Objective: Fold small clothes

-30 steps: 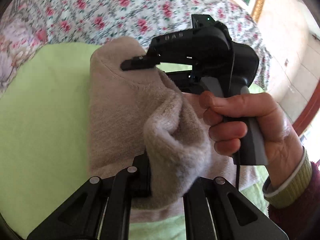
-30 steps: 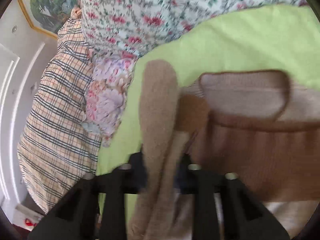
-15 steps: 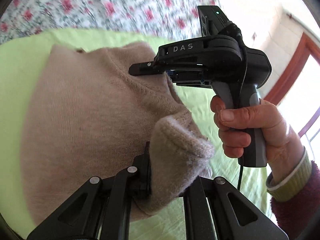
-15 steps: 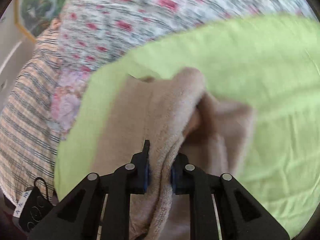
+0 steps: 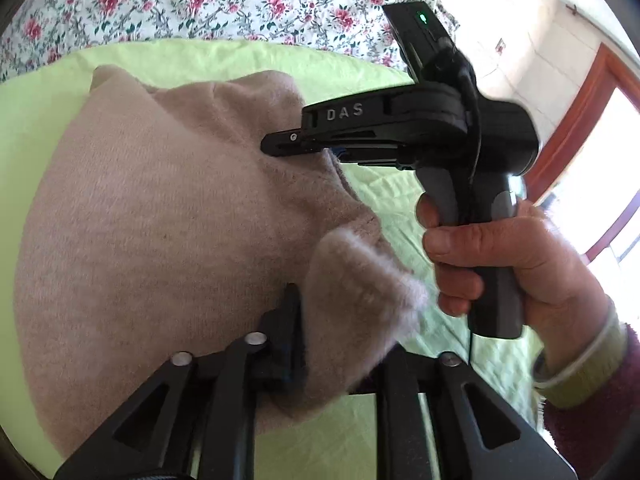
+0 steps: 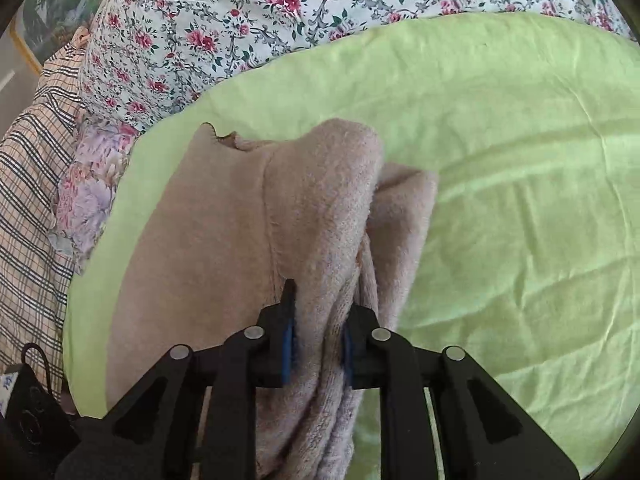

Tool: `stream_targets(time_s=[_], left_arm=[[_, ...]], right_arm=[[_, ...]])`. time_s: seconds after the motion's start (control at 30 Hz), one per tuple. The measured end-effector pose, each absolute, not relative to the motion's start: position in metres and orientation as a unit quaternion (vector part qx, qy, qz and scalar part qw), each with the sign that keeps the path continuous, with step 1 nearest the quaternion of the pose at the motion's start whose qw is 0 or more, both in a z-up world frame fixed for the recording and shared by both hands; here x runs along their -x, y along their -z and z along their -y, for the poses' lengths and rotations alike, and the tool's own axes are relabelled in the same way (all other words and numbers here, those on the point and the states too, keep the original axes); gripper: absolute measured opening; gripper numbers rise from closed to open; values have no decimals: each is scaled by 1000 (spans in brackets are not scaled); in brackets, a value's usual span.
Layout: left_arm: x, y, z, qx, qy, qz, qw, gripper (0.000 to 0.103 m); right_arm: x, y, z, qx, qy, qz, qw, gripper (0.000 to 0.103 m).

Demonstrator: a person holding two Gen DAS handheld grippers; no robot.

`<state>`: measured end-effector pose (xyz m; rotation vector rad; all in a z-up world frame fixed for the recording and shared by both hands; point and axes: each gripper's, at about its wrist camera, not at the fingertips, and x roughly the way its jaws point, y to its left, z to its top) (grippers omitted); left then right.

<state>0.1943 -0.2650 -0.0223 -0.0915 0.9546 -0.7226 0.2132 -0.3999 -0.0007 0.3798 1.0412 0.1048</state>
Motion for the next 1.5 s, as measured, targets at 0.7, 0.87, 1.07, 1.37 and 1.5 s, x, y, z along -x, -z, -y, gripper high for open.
stream_targets(time_s=[0.7,0.87,1.07,1.37,1.5], left_arm=[[-289,30,116,180,272,-493,807,80],[-324,62,130,210,309,-516,771,85],[-317,56,133,220,333,-494,773,46],[-234,0,47,203,311,-455,809,44],[-195,-14,-1,191,282,-453,824,44]], right_arm=[[-175,16,409,-297,-64,-484,821,81],[-193,26,407,-309,-84,-489,811,76],[-196,18,389,-306,-85,-486,814,32],[-172,-7,297,-309,-179,-468,808,30],[-172,3,252,-309,-222,-471,796,30]])
